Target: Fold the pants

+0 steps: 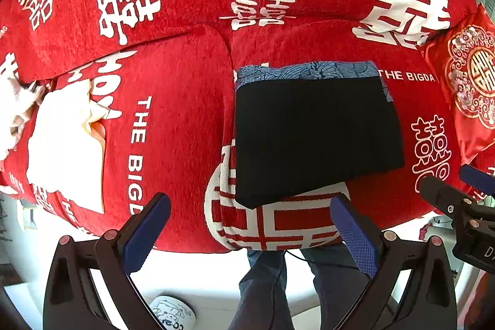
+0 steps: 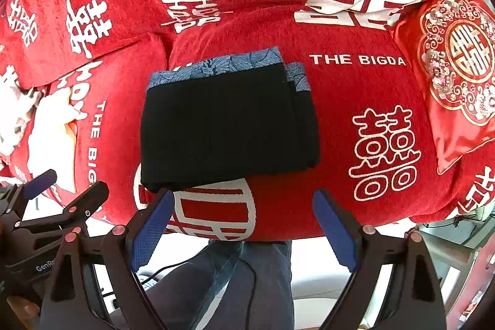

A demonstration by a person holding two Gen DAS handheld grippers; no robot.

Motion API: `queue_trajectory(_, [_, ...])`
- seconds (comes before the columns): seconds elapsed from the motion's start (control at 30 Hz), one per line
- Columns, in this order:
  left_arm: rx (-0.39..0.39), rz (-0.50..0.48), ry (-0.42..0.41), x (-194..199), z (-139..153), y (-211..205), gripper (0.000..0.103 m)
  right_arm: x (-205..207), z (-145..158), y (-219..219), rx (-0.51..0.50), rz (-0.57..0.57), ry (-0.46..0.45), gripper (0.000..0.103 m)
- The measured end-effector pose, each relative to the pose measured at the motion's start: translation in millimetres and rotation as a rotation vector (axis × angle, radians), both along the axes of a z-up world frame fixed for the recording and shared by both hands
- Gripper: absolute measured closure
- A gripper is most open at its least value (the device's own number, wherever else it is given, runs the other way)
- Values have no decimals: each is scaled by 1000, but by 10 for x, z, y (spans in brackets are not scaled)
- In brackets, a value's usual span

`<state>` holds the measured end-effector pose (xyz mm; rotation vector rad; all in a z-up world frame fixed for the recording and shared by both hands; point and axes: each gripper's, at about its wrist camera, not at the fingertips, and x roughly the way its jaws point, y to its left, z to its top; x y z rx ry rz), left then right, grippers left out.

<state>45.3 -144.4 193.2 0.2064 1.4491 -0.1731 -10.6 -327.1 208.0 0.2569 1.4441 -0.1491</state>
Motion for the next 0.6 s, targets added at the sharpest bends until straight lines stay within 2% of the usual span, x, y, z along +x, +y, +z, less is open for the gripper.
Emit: queue_trajectory(0.6, [-8, -5, -11, 72, 54, -41, 0, 64, 37, -44, -8, -2, -5, 10])
